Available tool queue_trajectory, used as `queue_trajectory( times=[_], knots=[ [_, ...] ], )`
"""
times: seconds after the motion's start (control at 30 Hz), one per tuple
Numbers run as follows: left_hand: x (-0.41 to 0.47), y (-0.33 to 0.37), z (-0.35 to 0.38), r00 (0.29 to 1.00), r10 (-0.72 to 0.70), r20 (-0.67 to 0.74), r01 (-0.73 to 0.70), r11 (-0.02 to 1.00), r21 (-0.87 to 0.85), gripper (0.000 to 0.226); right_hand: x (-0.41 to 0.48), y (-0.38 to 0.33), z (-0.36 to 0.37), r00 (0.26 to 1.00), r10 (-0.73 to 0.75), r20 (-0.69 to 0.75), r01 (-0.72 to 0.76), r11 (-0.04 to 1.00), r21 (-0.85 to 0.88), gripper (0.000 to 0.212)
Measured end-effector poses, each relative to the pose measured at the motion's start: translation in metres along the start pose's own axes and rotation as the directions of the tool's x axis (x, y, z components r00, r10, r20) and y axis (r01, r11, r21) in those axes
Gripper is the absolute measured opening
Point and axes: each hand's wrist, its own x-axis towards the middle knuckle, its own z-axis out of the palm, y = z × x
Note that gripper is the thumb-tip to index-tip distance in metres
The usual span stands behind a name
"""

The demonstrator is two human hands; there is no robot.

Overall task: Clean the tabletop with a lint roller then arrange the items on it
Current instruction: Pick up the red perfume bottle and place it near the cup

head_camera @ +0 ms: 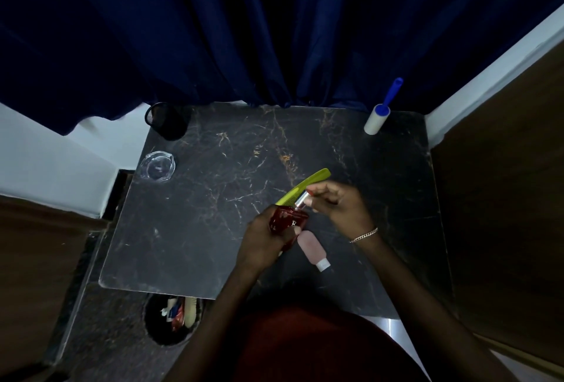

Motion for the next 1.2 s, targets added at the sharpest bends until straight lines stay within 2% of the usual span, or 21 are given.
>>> queue_trajectory(
  times=[0.17, 0.47, 0.63, 0.73, 0.9, 1.03, 1.1, 1.2],
  knots=[
    [0.004, 0.003, -0.019, 1.000, -0.019, 0.010, 0.019, 0.999, 0.035, 0.029, 0.005, -0.010, 0.016, 1.000, 0.018, 0.024, -0.018, 1.000, -0.002, 0.024],
    [0.021, 0.011, -0.079, 0.995, -0.052, 0.087, 0.054, 0.998, -0.025, 0.037, 0.027, -0.036, 0.066, 0.999, -0.031, 0.012, 0.032, 0.998, -0.061, 0.027],
    [0.027, -0.002, -0.113, 0.995, -0.031, 0.091, 0.039, 0.995, -0.090, 0.042, 0.040, -0.043, 0.098, 0.996, -0.037, 0.079, 0.045, 0.994, -0.100, 0.037],
    [0.033, -0.011, -0.134, 0.998, -0.003, 0.065, 0.013, 0.988, -0.152, 0.041, 0.045, -0.034, 0.120, 0.996, 0.023, 0.085, -0.016, 0.997, -0.081, 0.048],
    [0.054, -0.025, -0.167, 0.995, 0.009, 0.097, 0.005, 0.989, -0.145, 0.042, 0.060, -0.023, 0.155, 0.970, 0.132, 0.203, -0.126, 0.991, -0.041, 0.046],
    [0.079, -0.035, -0.189, 0.990, -0.014, 0.139, 0.031, 0.992, -0.125, 0.043, 0.090, -0.023, 0.174, 0.956, 0.185, 0.228, -0.158, 0.978, -0.132, 0.046],
    [0.097, -0.040, -0.196, 0.992, -0.028, 0.120, 0.042, 0.992, -0.118, 0.041, 0.111, -0.021, 0.183, 0.960, 0.194, 0.204, -0.157, 0.970, -0.185, 0.039],
    [0.134, -0.049, -0.202, 0.999, -0.054, -0.001, 0.054, 0.993, -0.103, 0.032, 0.148, -0.013, 0.199, 0.980, 0.162, 0.118, -0.130, 0.961, -0.243, 0.038]
  ],
)
